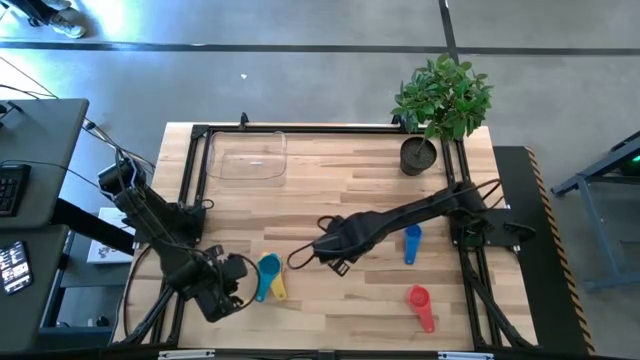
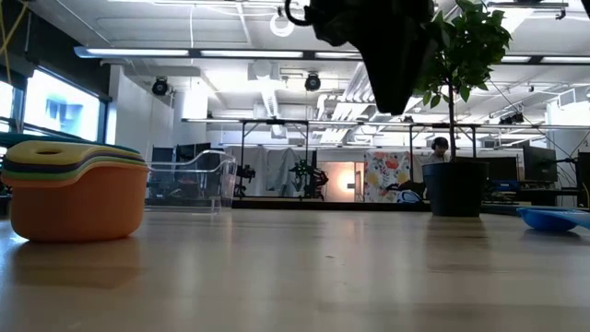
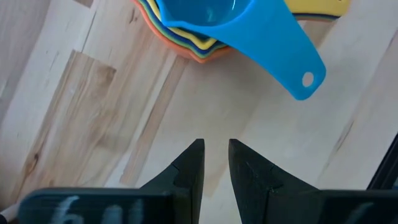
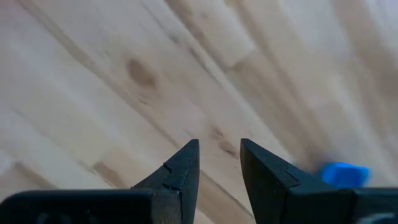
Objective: Nest measuring cups in basket
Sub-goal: Stack the light blue measuring cup on top of the yellow measuring cup
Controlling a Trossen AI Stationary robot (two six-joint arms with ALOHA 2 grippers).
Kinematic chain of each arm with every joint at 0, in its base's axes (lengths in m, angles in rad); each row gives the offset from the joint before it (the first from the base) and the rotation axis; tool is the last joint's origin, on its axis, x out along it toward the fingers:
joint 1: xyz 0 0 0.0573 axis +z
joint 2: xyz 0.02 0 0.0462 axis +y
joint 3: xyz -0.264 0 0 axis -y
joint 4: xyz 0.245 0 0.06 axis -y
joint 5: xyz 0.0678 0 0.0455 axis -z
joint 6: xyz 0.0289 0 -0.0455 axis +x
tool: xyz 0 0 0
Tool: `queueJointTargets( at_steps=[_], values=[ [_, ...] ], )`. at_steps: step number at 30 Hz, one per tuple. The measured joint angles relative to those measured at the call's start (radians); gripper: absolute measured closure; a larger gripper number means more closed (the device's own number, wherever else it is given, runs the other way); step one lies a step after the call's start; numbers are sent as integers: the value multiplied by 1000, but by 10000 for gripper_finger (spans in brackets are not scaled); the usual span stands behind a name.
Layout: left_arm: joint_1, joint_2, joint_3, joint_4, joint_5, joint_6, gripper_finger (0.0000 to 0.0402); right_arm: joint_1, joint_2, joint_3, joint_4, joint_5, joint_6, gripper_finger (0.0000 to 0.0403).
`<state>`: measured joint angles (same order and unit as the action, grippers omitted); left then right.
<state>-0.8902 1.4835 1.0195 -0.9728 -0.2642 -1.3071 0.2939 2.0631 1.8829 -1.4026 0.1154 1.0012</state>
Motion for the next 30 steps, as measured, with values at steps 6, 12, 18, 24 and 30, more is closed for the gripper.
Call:
queueJointTargets(
  at_steps=[6, 12, 18, 24, 30],
  values=[
    [14, 2, 0, 6, 0, 0, 339, 8, -76, -199, 336, -54, 70, 295],
    [20, 2, 0, 19, 0, -1, 339, 30, -78, -306, 662, -87, 144, 295],
    [22, 2, -37, 138, 0, 0, 339, 47, -77, -367, 893, -28, 230, 295],
    [27, 2, -92, 220, 0, -59, 339, 55, -66, -387, 992, 51, 275, 295],
    [34, 2, -105, 236, 1, -118, 339, 58, -21, -387, 1073, 57, 323, 295]
  ],
)
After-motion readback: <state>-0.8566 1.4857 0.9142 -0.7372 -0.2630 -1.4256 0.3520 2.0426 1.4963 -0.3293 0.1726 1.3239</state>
